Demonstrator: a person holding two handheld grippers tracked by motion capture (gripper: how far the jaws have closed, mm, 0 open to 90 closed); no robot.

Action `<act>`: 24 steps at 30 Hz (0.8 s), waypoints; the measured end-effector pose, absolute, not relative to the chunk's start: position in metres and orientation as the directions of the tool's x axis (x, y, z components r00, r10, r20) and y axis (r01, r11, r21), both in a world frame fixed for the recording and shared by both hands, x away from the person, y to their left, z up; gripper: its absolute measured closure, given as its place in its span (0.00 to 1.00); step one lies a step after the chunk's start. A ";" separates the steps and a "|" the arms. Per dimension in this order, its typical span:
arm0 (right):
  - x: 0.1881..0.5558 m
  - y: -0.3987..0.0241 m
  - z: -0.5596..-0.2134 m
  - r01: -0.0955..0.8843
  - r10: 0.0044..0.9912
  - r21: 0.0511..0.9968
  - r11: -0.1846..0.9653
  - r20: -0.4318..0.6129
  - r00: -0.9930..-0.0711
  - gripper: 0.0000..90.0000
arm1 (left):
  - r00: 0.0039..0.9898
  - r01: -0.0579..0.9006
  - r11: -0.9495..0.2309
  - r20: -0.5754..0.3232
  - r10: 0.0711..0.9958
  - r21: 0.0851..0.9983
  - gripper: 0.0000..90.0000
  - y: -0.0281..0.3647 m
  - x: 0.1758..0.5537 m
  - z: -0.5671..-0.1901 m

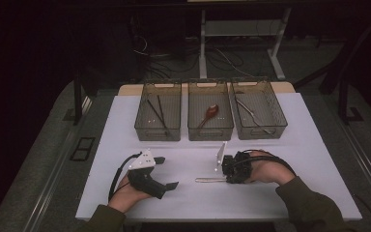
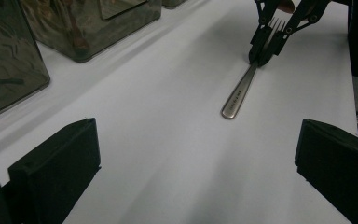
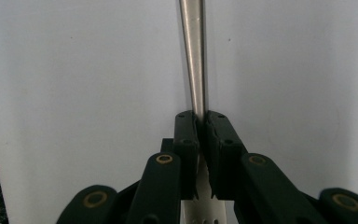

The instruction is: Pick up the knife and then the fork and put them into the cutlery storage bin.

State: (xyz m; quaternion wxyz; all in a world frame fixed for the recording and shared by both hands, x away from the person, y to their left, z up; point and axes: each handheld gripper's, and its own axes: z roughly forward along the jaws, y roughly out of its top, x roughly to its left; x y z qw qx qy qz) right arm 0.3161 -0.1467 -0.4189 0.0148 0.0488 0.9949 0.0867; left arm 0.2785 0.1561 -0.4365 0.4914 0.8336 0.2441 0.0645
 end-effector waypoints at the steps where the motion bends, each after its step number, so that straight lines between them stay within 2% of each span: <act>1: 0.317 -0.147 -0.419 0.098 0.103 0.174 0.980 -0.021 -0.994 0.92 | 0.873 0.343 -0.398 -0.132 0.469 0.851 0.00 0.156 0.278 -0.437; 7: 0.319 -0.150 -0.419 0.143 0.144 0.190 0.971 0.010 -0.990 0.94 | 0.876 0.337 -0.398 -0.129 0.464 0.853 0.00 0.157 0.278 -0.436; 10: 0.321 -0.155 -0.419 0.168 0.163 0.222 0.960 0.042 -0.986 0.94 | 0.876 0.336 -0.388 -0.133 0.464 0.858 0.00 0.157 0.278 -0.436; 24: 0.334 -0.188 -0.403 0.305 0.309 0.414 0.858 0.060 -0.949 0.94 | 0.876 0.336 -0.379 -0.139 0.461 0.862 0.00 0.158 0.279 -0.438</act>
